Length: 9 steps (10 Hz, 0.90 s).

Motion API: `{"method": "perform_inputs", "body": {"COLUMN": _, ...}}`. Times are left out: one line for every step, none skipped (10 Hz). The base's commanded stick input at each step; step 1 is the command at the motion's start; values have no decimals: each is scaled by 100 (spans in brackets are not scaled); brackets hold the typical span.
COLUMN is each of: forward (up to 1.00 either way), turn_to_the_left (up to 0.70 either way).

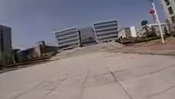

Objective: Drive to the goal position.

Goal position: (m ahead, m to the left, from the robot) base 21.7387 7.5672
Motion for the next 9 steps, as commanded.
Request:
{"method": "perform_inputs", "body": {"forward": 35, "turn_to_the_left": 0}}
{"method": "perform_inputs", "body": {"forward": 35, "turn_to_the_left": 0}}
{"method": "perform_inputs", "body": {"forward": 35, "turn_to_the_left": 0}}
{"method": "perform_inputs", "body": {"forward": 35, "turn_to_the_left": 0}}
{"method": "perform_inputs", "body": {"forward": 35, "turn_to_the_left": 0}}
{"method": "perform_inputs", "body": {"forward": 35, "turn_to_the_left": 0}}
{"method": "perform_inputs", "body": {"forward": 35, "turn_to_the_left": 0}}
{"method": "perform_inputs", "body": {"forward": 35, "turn_to_the_left": 0}}
{"method": "perform_inputs", "body": {"forward": 35, "turn_to_the_left": 0}}
